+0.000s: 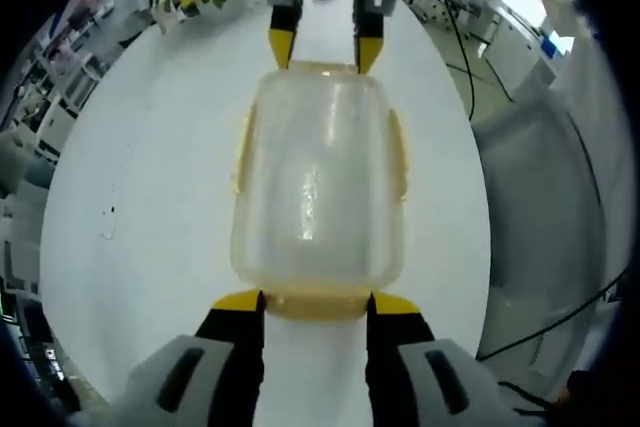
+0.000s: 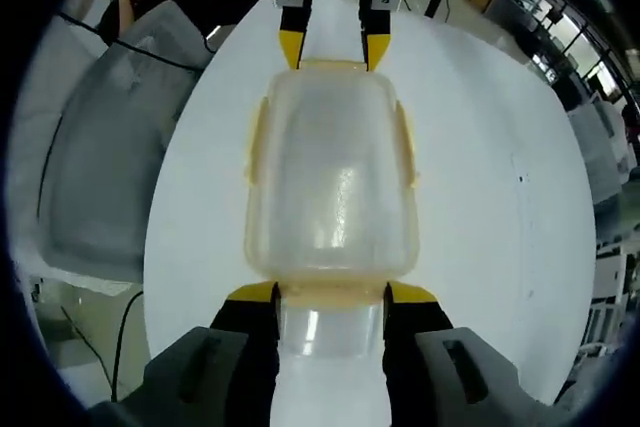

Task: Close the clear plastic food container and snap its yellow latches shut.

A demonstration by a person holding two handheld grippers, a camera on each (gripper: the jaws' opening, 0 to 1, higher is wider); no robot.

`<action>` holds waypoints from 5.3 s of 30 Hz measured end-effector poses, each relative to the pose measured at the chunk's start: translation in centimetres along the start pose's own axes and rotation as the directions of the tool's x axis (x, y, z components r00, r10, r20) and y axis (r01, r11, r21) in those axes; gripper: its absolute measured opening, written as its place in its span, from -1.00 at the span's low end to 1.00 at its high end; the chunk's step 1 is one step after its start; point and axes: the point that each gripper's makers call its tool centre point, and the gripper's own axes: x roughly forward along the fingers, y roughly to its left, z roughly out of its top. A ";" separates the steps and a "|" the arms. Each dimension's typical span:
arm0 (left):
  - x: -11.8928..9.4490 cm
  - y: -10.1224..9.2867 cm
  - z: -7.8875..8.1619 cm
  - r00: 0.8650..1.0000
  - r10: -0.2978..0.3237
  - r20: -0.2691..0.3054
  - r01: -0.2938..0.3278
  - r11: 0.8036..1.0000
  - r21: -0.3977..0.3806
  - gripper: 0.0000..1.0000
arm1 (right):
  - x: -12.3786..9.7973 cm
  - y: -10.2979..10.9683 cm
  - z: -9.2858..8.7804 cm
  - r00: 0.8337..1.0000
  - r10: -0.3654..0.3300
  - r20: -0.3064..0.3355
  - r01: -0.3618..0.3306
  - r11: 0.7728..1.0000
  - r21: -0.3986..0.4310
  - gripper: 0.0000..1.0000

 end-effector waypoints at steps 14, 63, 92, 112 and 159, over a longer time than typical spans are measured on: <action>1.6 0.5 2.8 1.000 -0.014 0.011 0.014 1.000 0.027 -0.32 | -0.6 0.2 -3.2 1.000 0.000 -0.001 0.000 0.999 0.035 -0.27; 5.8 0.4 9.1 0.999 -0.044 -0.031 0.046 0.995 0.088 -0.32 | -0.4 0.7 -10.9 0.998 0.017 -0.061 -0.012 0.996 0.086 -0.26; 6.7 0.3 8.7 0.997 -0.033 -0.076 0.042 0.992 0.115 -0.30 | 0.2 1.0 -11.5 0.995 0.043 -0.085 -0.034 0.994 0.105 -0.24; 6.2 -1.7 5.3 0.985 -0.143 0.094 0.171 0.837 -0.520 -0.26 | 1.6 4.7 -17.5 0.995 0.099 -0.004 -0.075 0.785 0.614 -0.29; 6.0 -0.1 9.5 0.980 0.001 0.197 0.177 0.433 -0.884 -0.55 | -0.3 0.7 -10.1 0.953 -0.073 0.295 -0.263 0.290 0.920 -0.47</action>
